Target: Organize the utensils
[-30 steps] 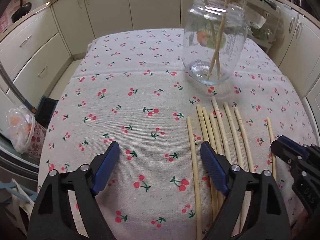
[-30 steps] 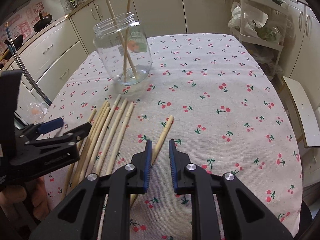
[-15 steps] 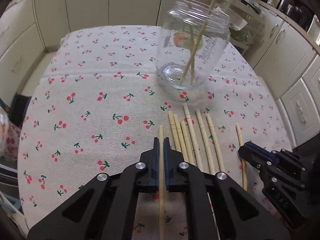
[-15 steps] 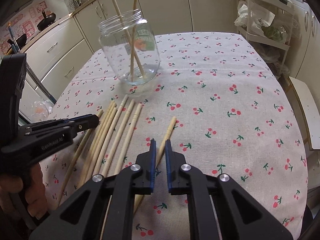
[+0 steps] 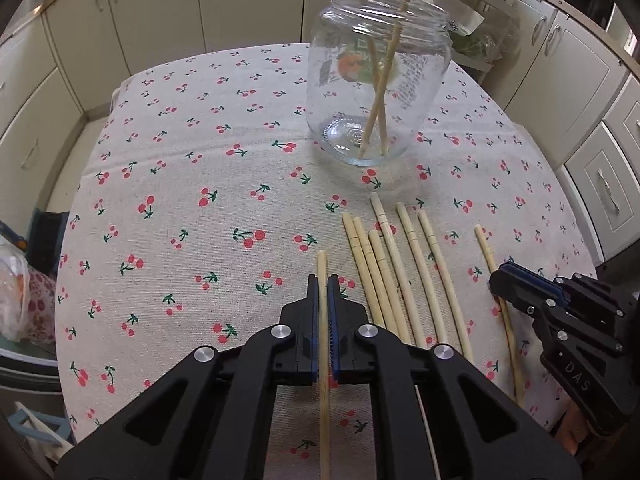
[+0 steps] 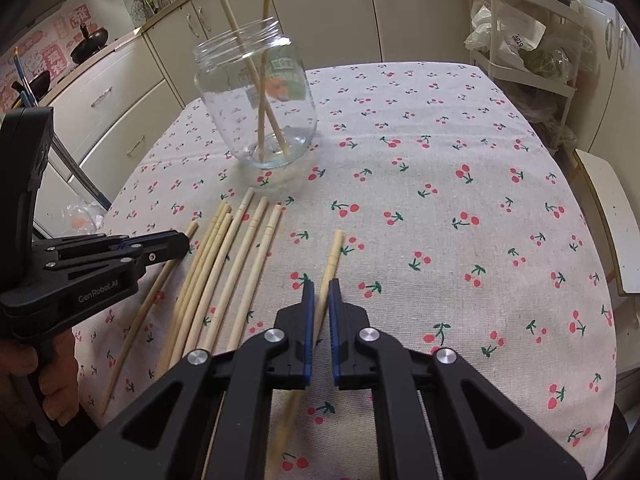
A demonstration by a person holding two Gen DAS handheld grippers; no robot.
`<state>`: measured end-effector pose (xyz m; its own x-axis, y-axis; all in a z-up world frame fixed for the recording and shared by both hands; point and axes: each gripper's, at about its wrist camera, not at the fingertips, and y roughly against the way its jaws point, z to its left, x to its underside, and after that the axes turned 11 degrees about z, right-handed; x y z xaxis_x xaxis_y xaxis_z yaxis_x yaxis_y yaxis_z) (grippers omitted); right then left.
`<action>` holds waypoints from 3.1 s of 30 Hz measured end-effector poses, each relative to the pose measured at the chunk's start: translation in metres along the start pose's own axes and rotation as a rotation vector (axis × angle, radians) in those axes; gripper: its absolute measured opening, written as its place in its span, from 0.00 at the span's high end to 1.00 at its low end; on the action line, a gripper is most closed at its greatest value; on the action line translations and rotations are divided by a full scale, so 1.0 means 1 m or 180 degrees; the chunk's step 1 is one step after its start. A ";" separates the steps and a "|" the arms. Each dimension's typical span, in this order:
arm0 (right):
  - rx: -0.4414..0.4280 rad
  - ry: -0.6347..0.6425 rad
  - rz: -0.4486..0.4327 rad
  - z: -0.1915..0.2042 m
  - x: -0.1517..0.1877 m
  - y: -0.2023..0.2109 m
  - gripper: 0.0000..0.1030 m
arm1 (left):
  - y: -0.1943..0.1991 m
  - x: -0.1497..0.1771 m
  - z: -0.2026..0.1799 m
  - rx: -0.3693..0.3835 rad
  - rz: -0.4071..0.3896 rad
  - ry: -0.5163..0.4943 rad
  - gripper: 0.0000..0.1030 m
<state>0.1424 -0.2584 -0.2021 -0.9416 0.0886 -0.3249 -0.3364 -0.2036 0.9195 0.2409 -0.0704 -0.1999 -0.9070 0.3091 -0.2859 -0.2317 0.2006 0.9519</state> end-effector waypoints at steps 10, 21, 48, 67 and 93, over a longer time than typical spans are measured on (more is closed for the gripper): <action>-0.0329 -0.0236 -0.0150 -0.015 0.005 0.000 0.94 | 0.112 -0.021 0.014 0.0678 -0.1413 0.0303 0.96; -0.0562 -0.0382 -0.0166 -0.024 0.005 -0.002 0.94 | 0.174 -0.077 -0.005 0.0648 -0.2649 0.0600 0.96; -0.0919 -0.0605 -0.0150 -0.040 0.007 -0.005 0.94 | 0.118 -0.140 -0.018 -0.0058 -0.3186 0.0722 0.96; -0.0764 -0.0530 -0.0119 -0.035 0.004 -0.003 0.94 | 0.104 -0.096 -0.017 -0.0129 -0.2717 0.0450 0.85; 0.0317 0.0451 0.0060 0.022 -0.012 -0.010 0.74 | 0.079 0.038 0.058 -0.0146 -0.1982 0.0908 0.40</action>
<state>0.1572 -0.2360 -0.2031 -0.9428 -0.0541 -0.3289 -0.3221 -0.1056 0.9408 0.2081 0.0111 -0.1417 -0.6557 -0.1093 -0.7470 -0.7489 0.2201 0.6251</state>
